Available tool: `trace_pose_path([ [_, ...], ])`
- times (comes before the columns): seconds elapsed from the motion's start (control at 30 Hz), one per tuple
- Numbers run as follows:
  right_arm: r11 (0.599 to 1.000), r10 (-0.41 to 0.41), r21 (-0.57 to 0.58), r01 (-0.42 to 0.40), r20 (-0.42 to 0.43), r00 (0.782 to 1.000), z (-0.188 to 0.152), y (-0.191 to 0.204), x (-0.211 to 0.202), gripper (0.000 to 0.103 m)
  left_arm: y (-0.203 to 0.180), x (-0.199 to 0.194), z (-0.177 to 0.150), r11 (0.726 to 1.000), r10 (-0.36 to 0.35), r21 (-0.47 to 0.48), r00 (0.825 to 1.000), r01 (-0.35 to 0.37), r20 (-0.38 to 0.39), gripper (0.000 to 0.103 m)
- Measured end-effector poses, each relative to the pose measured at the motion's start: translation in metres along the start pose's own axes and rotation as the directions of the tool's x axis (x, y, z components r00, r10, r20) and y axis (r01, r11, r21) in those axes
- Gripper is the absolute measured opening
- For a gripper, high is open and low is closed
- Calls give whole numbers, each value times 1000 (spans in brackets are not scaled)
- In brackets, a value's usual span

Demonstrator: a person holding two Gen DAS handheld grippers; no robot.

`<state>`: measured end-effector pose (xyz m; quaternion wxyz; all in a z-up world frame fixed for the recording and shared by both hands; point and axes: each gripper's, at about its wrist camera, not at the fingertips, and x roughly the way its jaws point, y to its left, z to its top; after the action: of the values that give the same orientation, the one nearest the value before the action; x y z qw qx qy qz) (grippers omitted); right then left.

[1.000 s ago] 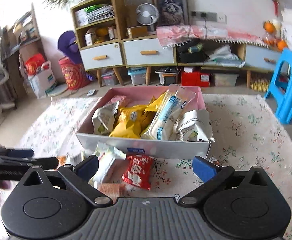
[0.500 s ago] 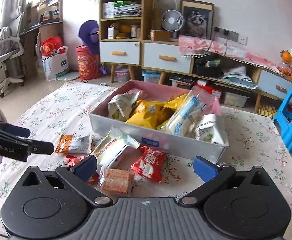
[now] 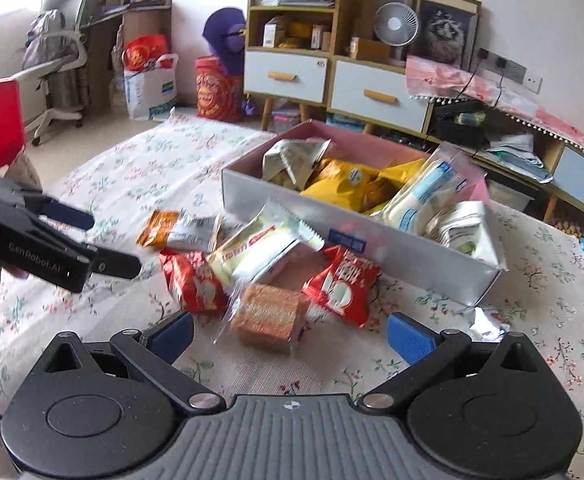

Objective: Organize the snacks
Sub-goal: 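Lift both open tools out of the box toward the remaining snacks, then grasp the red wrapped snack with left tool while right grasps square cake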

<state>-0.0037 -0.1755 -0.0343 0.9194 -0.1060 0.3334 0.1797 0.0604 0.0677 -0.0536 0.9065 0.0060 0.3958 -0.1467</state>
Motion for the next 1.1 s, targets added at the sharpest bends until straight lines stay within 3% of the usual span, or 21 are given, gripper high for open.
trace_pose_path([
  [0.33,1000,15,-8,-15,-47,999,-7,2,16,93,-19,5,0,988,-156,6,988,156,-12,99],
  [0.47,1000,25,2,-25,-46,999,-7,-1,20,89,-30,9,0,982,-187,19,982,188,-9,98],
  [0.83,998,59,-19,-59,-36,998,-8,3,21,65,-38,21,7,976,-217,-14,976,217,14,90],
  [1.0,996,72,-42,-73,-23,997,-7,6,21,54,-40,22,9,968,-250,-22,968,251,27,73],
  [1.1,996,76,-48,-77,-19,997,-6,7,20,47,-43,20,8,970,-242,-4,970,242,33,69],
])
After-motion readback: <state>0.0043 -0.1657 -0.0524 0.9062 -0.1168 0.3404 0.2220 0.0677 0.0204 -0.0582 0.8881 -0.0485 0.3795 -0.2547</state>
